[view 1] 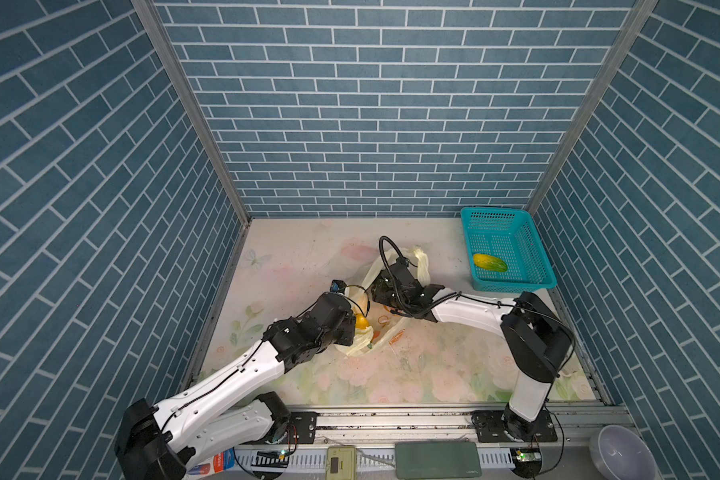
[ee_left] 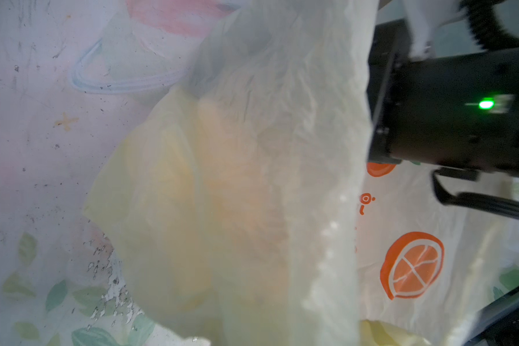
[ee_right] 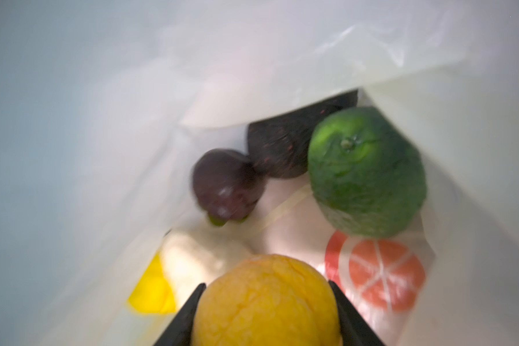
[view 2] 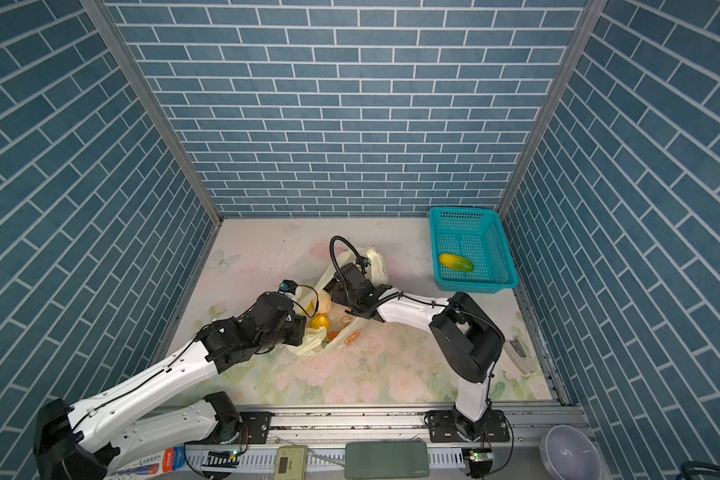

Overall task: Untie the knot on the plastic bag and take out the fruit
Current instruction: 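Lower the right gripper into the bag and grasp the yellow mango, then lift the yellow mango out and carry it to the teal basket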

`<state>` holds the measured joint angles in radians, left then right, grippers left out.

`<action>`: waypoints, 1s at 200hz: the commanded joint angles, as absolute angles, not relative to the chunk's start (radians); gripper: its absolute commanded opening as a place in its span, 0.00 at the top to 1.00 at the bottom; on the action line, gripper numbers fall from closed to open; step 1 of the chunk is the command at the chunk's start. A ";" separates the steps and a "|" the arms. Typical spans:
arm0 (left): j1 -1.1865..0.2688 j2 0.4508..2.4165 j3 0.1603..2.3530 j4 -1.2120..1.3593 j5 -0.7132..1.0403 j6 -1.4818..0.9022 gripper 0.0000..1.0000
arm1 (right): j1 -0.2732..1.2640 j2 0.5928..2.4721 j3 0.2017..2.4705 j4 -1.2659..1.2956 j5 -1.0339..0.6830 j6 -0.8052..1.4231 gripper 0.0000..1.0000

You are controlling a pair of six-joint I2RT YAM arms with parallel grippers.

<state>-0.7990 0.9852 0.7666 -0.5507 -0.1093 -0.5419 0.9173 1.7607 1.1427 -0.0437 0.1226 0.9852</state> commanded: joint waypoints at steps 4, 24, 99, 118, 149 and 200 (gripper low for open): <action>-0.805 0.955 0.742 -0.566 -0.108 -0.532 1.00 | 0.952 1.645 1.087 -0.168 0.092 0.929 0.58; -0.805 0.946 0.741 -0.569 -0.110 -0.538 1.00 | 0.968 1.564 1.085 -0.226 0.072 0.895 0.58; -0.822 0.994 0.752 -0.539 -0.091 -0.545 1.00 | 0.898 1.388 1.349 -0.448 0.039 0.815 0.58; -0.832 1.007 0.758 -0.529 -0.083 -0.543 1.00 | 0.828 1.362 1.394 -0.453 0.007 0.821 0.58; -0.866 1.022 0.774 -0.538 -0.075 -0.543 1.00 | 0.677 1.313 1.436 -0.466 -0.044 0.819 0.58; -0.908 1.020 0.789 -0.578 -0.040 -0.540 1.00 | 0.364 1.264 1.371 -0.486 -0.081 0.748 0.59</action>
